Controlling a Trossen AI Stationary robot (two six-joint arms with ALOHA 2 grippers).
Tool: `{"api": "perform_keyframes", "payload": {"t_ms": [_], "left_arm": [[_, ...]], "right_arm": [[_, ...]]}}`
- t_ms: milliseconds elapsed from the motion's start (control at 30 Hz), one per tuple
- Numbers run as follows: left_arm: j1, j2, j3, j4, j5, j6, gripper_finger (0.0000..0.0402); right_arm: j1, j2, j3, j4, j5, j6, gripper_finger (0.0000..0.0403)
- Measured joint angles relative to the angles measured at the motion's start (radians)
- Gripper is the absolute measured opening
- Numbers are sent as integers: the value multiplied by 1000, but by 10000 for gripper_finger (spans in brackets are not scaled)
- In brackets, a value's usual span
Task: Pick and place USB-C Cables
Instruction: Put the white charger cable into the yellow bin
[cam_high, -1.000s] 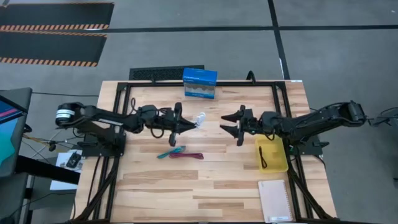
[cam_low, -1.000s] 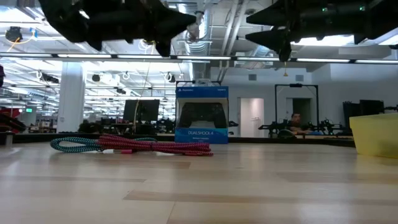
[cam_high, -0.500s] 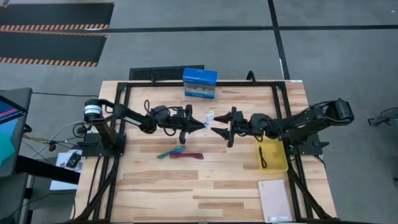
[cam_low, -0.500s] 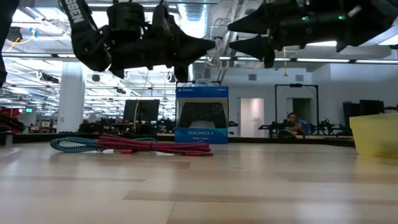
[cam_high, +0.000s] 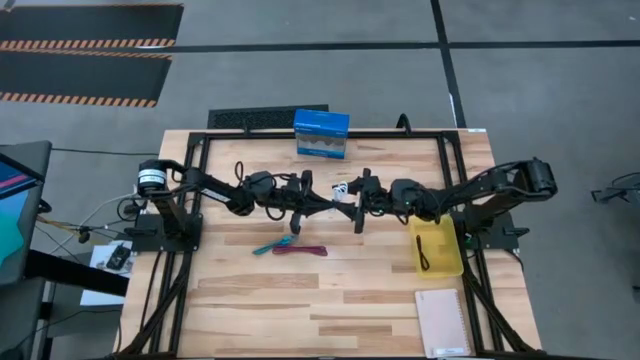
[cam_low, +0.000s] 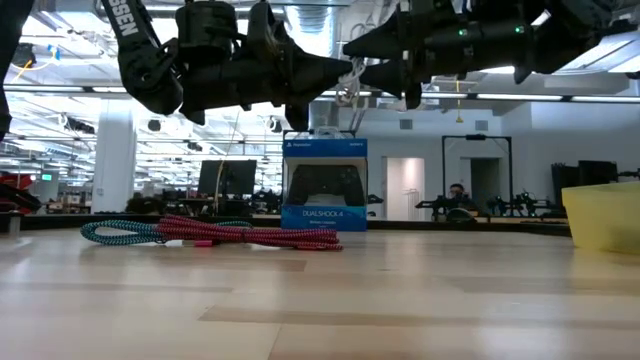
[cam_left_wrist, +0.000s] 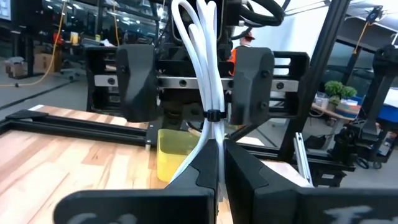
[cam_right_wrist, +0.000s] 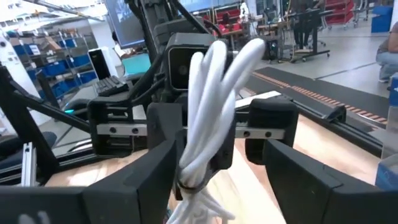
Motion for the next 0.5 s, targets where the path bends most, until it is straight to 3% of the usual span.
{"api": "perform_keyframes", "payload": {"t_ms": [133, 367, 500], "left_arm": [[0, 0, 0, 0, 0, 12, 0], [2, 0, 0, -4, -14, 12, 0], [2, 0, 0, -4, -18, 12, 0]], "right_arm": [[1, 0, 0, -14, 0, 0, 201], [-4, -1, 0, -27, -5, -2, 33], [-3, -1, 0, -23, -4, -13, 26]]}}
